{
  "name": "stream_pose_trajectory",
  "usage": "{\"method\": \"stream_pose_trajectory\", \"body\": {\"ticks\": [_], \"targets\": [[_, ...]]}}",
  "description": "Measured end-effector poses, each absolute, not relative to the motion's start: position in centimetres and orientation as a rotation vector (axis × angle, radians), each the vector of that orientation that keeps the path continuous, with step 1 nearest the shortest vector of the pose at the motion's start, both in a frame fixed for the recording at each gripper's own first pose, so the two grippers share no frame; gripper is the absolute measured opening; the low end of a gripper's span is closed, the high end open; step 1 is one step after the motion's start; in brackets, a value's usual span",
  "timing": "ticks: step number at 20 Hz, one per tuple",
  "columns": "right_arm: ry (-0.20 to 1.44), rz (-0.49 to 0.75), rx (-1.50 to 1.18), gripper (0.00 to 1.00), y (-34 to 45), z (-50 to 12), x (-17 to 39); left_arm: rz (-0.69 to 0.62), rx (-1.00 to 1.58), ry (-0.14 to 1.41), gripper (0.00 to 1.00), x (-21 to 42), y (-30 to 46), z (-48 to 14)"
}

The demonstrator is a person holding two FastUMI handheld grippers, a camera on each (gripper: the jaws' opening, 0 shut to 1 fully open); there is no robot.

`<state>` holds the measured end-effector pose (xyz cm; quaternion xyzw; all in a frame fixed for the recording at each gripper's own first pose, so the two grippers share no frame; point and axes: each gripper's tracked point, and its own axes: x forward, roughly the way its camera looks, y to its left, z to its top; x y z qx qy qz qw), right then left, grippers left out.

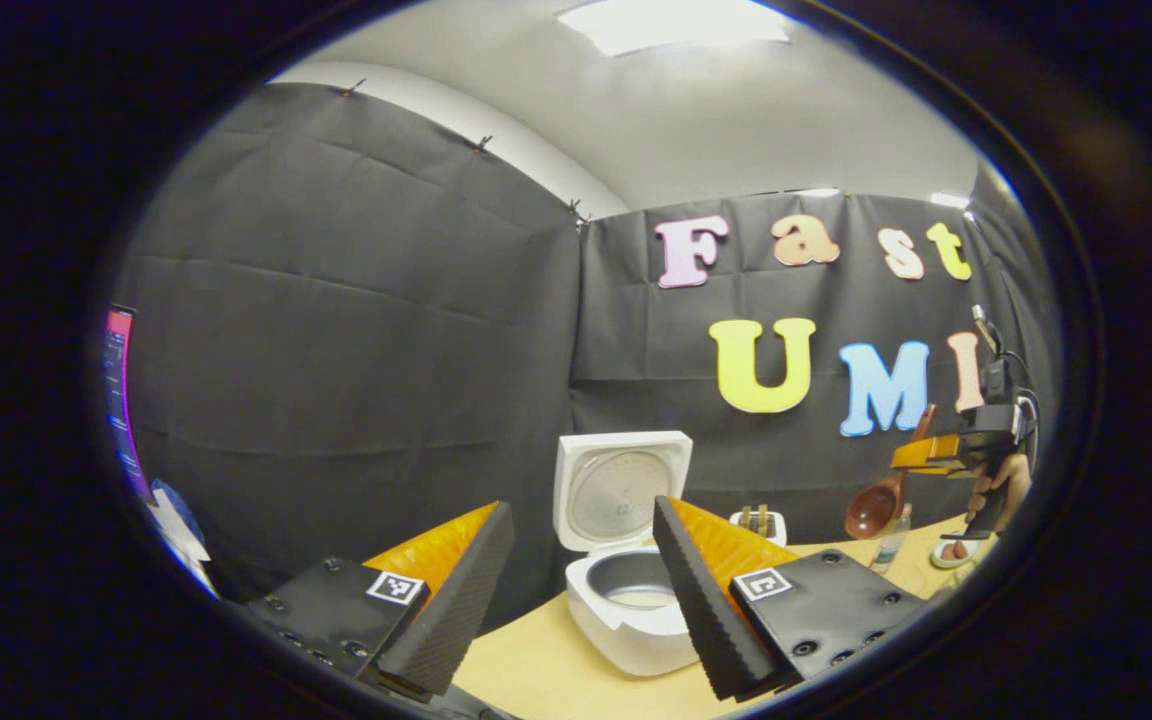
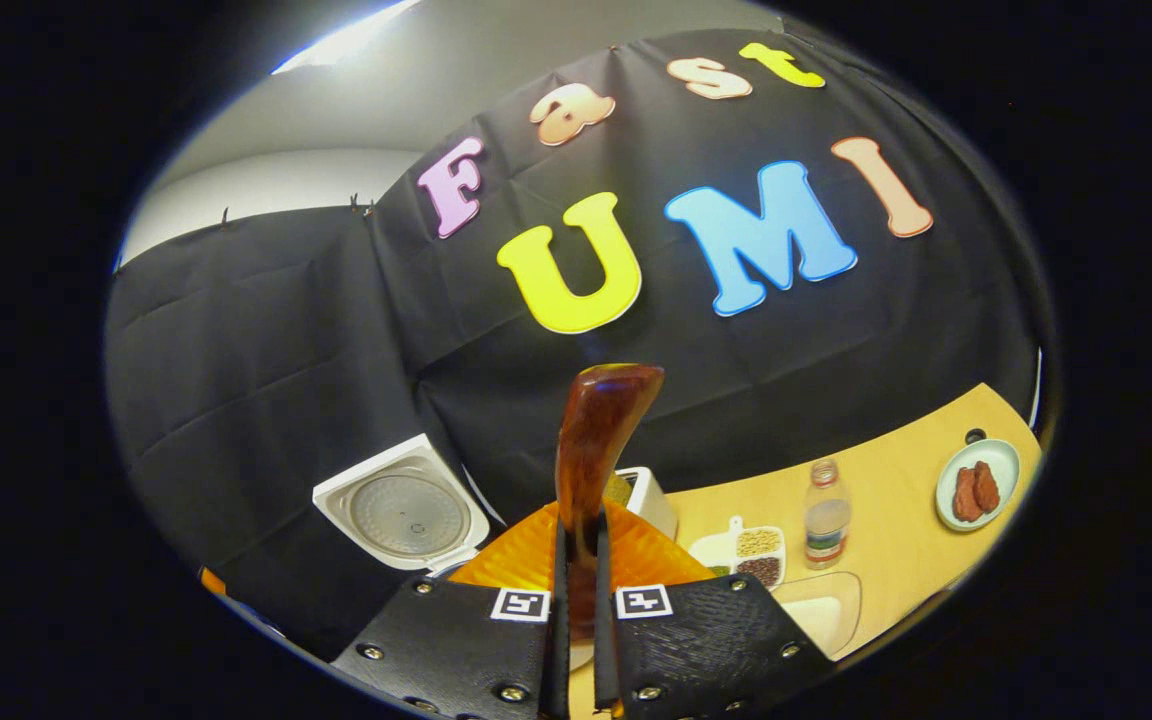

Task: Close the left gripper, press the button to open the rice cooker; take a wooden spoon from the chopstick holder with the right hand, scoop a spoonful of rice and pour it into the rice cooker, then put the wooden spoon back into the chopstick holder.

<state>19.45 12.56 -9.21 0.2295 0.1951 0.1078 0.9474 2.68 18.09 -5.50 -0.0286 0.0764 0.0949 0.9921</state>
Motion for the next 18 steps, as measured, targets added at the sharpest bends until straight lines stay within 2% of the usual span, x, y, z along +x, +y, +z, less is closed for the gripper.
{"method": "stream_pose_trajectory", "body": {"ticks": [8, 18], "targets": [[0.38, 0.028, 0.37, 0.1, -1.1, -10.3, 15.4, 0.081, -0.072, 0.092, 0.99, 6.0, 10.4, -2.9], [0.461, -0.156, 0.308, 0.1, -12.6, -16.0, 9.1, 0.0, -0.085, 0.078, 0.97, 4.7, 3.5, -1.3]]}}
